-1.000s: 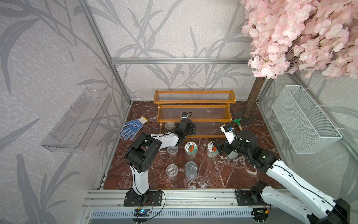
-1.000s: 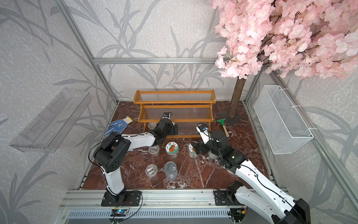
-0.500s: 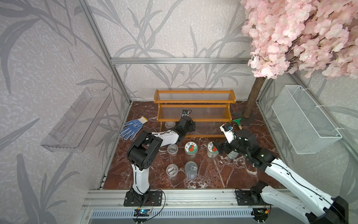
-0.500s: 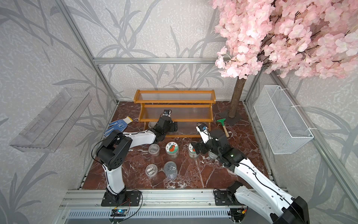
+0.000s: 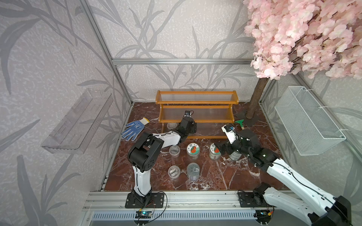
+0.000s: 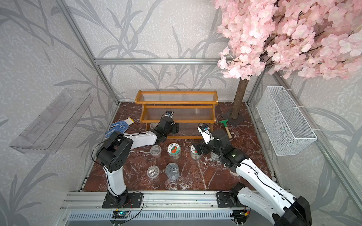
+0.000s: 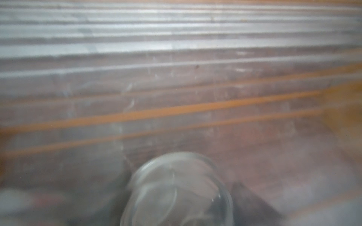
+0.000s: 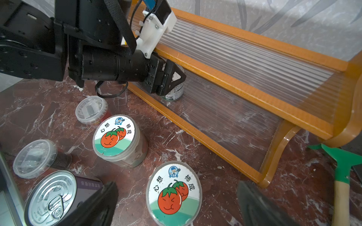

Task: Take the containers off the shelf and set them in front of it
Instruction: 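Pick up a container from the shelf.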

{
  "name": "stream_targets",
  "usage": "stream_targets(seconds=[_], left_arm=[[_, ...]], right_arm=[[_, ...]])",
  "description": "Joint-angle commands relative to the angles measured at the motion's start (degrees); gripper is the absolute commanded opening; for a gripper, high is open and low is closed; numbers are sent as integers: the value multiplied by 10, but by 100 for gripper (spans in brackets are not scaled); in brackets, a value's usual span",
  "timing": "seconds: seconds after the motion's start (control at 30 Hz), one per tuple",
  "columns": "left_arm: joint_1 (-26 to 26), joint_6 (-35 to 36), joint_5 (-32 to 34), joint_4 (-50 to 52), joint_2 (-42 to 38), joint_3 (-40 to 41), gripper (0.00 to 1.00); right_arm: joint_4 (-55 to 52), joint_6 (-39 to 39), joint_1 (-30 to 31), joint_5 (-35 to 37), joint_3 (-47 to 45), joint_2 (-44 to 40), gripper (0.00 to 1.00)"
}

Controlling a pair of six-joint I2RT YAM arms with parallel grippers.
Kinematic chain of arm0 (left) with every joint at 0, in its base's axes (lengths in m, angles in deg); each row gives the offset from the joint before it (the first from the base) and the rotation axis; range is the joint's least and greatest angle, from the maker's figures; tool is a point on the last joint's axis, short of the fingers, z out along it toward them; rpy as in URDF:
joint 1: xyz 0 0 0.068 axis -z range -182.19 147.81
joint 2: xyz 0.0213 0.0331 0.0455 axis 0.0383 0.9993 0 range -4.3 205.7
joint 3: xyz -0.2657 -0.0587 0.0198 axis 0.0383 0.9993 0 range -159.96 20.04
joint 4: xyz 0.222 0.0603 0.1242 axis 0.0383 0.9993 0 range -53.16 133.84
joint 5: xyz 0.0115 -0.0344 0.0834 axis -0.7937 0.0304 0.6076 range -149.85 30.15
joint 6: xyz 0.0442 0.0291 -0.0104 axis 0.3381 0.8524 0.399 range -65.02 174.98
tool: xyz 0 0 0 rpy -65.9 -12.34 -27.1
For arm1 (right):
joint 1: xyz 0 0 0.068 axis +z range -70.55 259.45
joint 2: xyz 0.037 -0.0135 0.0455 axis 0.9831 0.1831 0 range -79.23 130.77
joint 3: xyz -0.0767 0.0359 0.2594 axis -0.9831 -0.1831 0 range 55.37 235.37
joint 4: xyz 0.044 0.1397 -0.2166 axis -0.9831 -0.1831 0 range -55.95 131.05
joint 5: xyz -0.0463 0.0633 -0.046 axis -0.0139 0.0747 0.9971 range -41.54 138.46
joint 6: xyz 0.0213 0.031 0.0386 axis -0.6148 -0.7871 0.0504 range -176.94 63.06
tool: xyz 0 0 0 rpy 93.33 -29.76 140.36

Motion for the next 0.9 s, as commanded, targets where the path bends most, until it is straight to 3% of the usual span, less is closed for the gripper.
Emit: stream_targets(seconds=[0.0,0.87], left_arm=[[-4,12,-10,38,-25,14,74],[3,15,-49,98,-114,56,72]], right_arm=[[15,4,-3,-10,23,6,99],[19,7,-4,-15,10,-6,99]])
